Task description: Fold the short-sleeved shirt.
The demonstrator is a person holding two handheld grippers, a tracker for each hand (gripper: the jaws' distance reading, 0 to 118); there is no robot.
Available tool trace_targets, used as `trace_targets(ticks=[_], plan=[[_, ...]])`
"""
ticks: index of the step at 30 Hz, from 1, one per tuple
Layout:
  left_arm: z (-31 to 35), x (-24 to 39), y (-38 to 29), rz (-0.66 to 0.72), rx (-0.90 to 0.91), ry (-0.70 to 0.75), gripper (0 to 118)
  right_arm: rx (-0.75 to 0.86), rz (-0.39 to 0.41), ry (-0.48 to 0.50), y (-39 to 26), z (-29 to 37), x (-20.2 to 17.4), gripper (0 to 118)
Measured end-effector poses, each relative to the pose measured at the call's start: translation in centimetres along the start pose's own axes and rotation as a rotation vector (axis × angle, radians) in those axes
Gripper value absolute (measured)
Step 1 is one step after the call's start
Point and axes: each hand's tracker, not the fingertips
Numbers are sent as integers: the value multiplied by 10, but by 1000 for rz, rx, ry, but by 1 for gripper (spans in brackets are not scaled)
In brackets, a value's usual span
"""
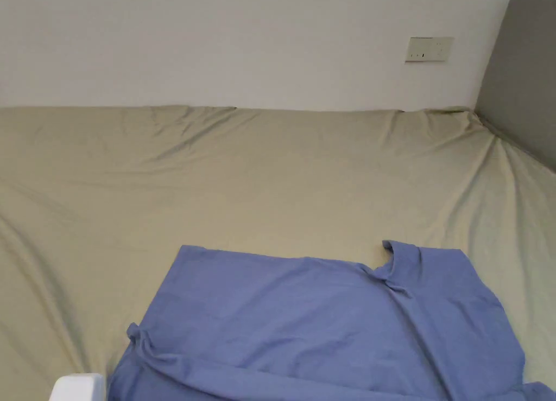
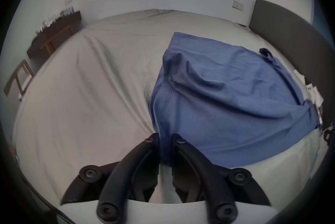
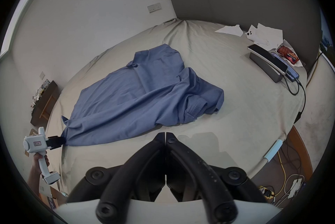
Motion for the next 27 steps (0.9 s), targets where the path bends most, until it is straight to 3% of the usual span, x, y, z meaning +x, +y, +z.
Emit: trace_targets(ticks=[4, 8, 9, 10, 12, 13, 14, 15, 21, 23, 24, 25, 26, 27], plan=[[16, 0, 1, -4, 10, -20, 7, -19, 7, -18, -3, -8, 4, 2], [41, -17, 9, 128, 48, -82, 6, -12, 69, -79, 1, -23, 9, 7], [48, -21, 9, 150, 63, -102, 6, -10, 83, -96, 3, -28, 10, 21], [54, -22, 8, 165, 66, -132, 6, -2, 93, -110, 4, -33, 12, 54], [64, -21, 6, 164, 72, -127, 6, 29, 94, -138, 5, -42, 15, 70], [67, -20, 5, 165, 70, -131, 6, 43, 93, -145, 5, -46, 17, 70], [69, -19, 4, 164, 65, -133, 6, 50, 91, -136, 7, -50, 19, 86], [74, -12, 4, 164, 63, -137, 6, 54, 88, -125, 9, -54, 21, 91], [73, -8, -2, 187, 34, -120, 6, -9, 64, -124, 18, -94, 29, 89], [72, -8, -2, 197, 28, -115, 6, -30, 66, -111, 17, -103, 27, 71], [73, -8, -2, 199, 26, -112, 6, -30, 65, -84, 17, -104, 25, 55], [74, -7, -2, 197, 19, -110, 6, -16, 65, -58, 17, -102, 23, 26], [76, -7, -2, 196, 14, -106, 5, -20, 69, -45, 18, -100, 21, 17], [79, -8, -2, 193, 14, -101, 5, -8, 62, -31, 19, -96, 17, 17]])
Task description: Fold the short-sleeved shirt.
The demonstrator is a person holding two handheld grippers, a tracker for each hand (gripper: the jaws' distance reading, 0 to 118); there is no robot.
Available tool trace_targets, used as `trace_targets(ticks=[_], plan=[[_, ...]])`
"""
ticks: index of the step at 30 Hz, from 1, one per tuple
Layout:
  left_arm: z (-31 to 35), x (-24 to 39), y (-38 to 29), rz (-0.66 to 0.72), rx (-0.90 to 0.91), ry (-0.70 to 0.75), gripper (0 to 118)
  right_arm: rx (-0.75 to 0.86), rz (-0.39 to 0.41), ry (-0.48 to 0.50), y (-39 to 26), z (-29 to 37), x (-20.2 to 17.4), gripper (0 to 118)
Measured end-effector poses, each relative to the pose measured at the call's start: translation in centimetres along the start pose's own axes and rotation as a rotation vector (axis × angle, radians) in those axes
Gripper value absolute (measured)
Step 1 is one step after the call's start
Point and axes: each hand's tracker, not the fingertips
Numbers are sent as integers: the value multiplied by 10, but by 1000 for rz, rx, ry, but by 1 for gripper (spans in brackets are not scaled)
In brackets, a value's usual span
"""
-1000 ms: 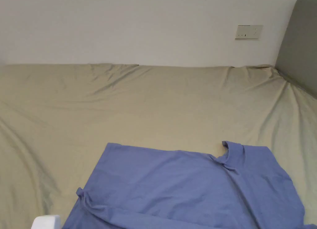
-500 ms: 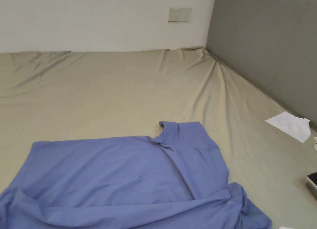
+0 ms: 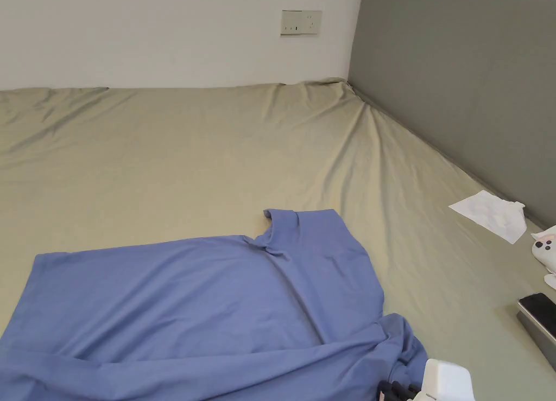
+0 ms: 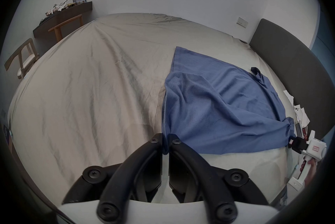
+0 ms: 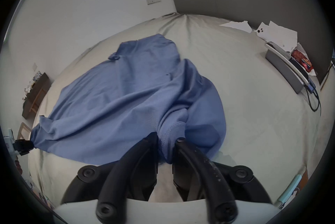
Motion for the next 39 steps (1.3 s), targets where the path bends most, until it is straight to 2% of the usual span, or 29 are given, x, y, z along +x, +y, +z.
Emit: trace_targets(ticks=[3, 10, 15, 20, 23, 25, 26, 27, 28, 29, 30, 33, 34, 35, 36, 37, 38, 39], plan=[[15, 1, -5, 2, 32, -5, 4, 4, 55, -23, 6, 11, -5, 16], [65, -1, -38, 33, 75, 9, 2, 27, 46, 23, 6, 61, 3, 16], [91, -9, -81, 31, 34, 117, 2, -28, 168, -53, -17, 95, 8, 16], [102, -18, -117, 106, -30, 118, 1, -95, 136, -61, -49, 106, 25, 16], [94, -12, -128, 94, -62, 138, 0, -130, 129, -79, -59, 95, 26, 16], [88, -9, -130, 107, -69, 143, 0, -141, 151, -103, -61, 86, 23, 21], [87, -9, -129, 123, -72, 142, 1, -143, 151, -127, -61, 84, 22, 32], [88, -10, -128, 145, -58, 137, 6, -140, 146, -168, -61, 84, 22, 47], [92, -11, -126, 169, -32, 137, 26, -129, 130, -200, -60, 87, 24, 61], [98, -13, -124, 178, -10, 132, 44, -117, 114, -199, -57, 93, 26, 64], [105, -15, -120, 186, 16, 124, 55, -86, 84, -207, -54, 103, 31, 66], [129, -19, -109, 188, 93, 115, 53, 1, 26, -268, -43, 135, 44, 68], [136, -18, -104, 177, 116, 119, 49, 37, 36, -279, -40, 145, 45, 64], [141, -17, -100, 168, 135, 122, 35, 66, 46, -282, -37, 154, 45, 52], [142, -22, -101, 155, 154, 117, 7, 96, 68, -267, -35, 161, 42, 27], [143, -22, -98, 142, 154, 107, 0, 118, 82, -246, -32, 168, 37, 2], [145, -22, -93, 152, 202, 99, 0, 127, 81, -235, -31, 171, 34, 2], [147, -19, -91, 129, 166, 76, 0, 135, 56, -208, -30, 173, 30, 2]])
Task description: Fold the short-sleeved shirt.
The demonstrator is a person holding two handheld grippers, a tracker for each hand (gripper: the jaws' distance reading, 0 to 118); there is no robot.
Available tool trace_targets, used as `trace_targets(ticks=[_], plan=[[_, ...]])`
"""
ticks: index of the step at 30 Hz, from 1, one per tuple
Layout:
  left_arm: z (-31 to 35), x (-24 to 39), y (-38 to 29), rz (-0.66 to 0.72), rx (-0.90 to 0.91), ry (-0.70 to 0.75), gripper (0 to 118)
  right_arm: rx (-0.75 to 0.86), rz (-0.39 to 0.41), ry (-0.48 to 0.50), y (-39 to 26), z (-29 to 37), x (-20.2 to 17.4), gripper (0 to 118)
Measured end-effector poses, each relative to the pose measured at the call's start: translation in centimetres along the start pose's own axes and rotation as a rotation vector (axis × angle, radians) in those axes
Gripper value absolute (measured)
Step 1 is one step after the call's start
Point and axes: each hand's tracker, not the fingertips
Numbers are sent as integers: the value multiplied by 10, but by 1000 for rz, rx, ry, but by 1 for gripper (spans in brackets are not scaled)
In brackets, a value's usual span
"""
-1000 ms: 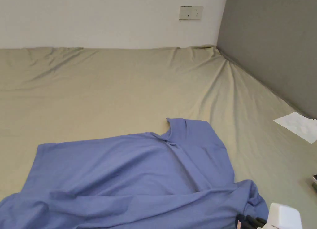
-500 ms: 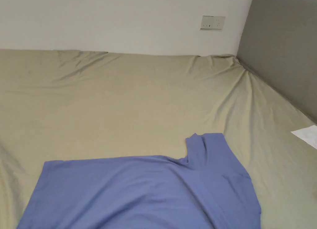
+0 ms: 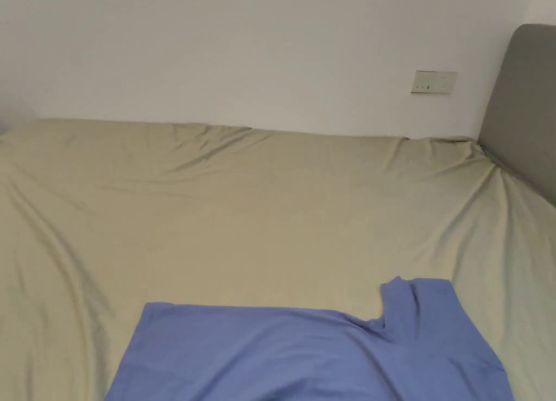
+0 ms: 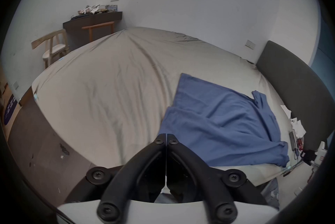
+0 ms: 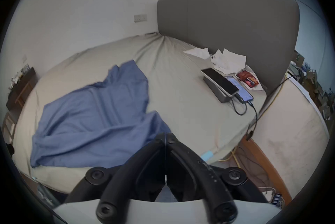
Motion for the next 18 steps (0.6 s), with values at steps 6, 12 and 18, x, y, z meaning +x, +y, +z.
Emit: trace_targets(ticks=[6, 12, 18], plan=[[-23, 34, 14, -55, -14, -96, 0, -18, 39, 164, 5, -4, -35, 2], [-92, 53, 52, -117, -39, -124, 0, -77, 72, 220, 12, -28, -60, 2], [-180, 71, 117, -202, -50, -163, 0, -64, 27, 334, 29, -50, -82, 1]])
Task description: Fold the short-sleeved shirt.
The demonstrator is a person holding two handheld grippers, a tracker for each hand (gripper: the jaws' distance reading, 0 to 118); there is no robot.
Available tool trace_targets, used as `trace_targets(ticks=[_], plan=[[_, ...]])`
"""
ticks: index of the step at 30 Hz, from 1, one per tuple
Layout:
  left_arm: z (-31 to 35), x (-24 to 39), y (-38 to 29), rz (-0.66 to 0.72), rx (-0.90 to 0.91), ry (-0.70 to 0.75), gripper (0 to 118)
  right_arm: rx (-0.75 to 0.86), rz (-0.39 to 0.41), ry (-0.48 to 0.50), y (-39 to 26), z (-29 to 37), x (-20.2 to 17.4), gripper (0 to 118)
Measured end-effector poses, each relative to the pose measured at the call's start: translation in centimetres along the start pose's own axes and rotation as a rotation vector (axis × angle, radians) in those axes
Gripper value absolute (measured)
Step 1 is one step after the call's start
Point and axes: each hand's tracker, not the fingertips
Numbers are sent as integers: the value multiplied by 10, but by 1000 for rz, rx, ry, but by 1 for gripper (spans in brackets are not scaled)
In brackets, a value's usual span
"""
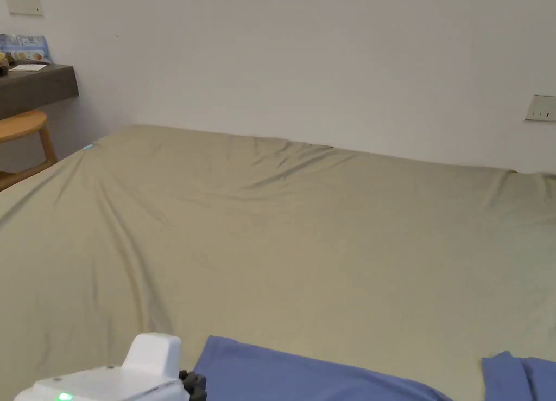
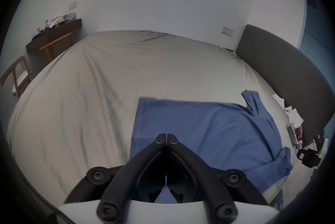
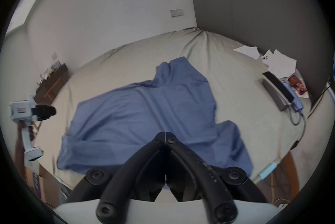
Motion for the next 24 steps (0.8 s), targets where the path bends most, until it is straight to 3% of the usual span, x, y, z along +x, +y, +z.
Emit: trace_targets(ticks=[2, 3, 5, 6, 7, 16, 17, 18, 19, 21, 22, 24], plan=[[-32, -6, 20, -16, 27, 26, 4, -15, -30, 48, 9, -13, -5, 1], [-43, -8, 28, -16, 49, 37, 15, -14, -28, 52, 12, -19, -7, 1], [-71, -19, 44, -19, 46, 32, 52, -27, -19, 65, 19, -29, -13, 1], [-87, -23, 51, -19, 32, 38, 62, -36, -8, 71, 22, -34, -16, 1], [-102, -28, 55, -17, 5, 34, 63, -41, 6, 73, 24, -39, -18, 1], [-180, -38, 28, -83, -199, 72, 60, -52, 30, 89, 35, -52, -25, 1], [-178, -36, 23, -90, -187, 71, 53, -56, 32, 86, 36, -52, -24, 1], [-170, -33, 22, -101, -102, 79, 53, -56, 35, 80, 36, -52, -23, 1], [-164, -32, 21, -83, -127, 54, 48, -58, 34, 77, 36, -53, -22, 1], [-159, -27, 19, -76, -135, 29, 18, -75, 6, 83, 37, -58, -17, 1], [-157, -22, 18, -101, -138, 32, 12, -86, -14, 88, 38, -62, -13, 1], [-151, -18, 18, -155, -152, 14, 10, -92, -29, 80, 41, -69, -4, 1]])
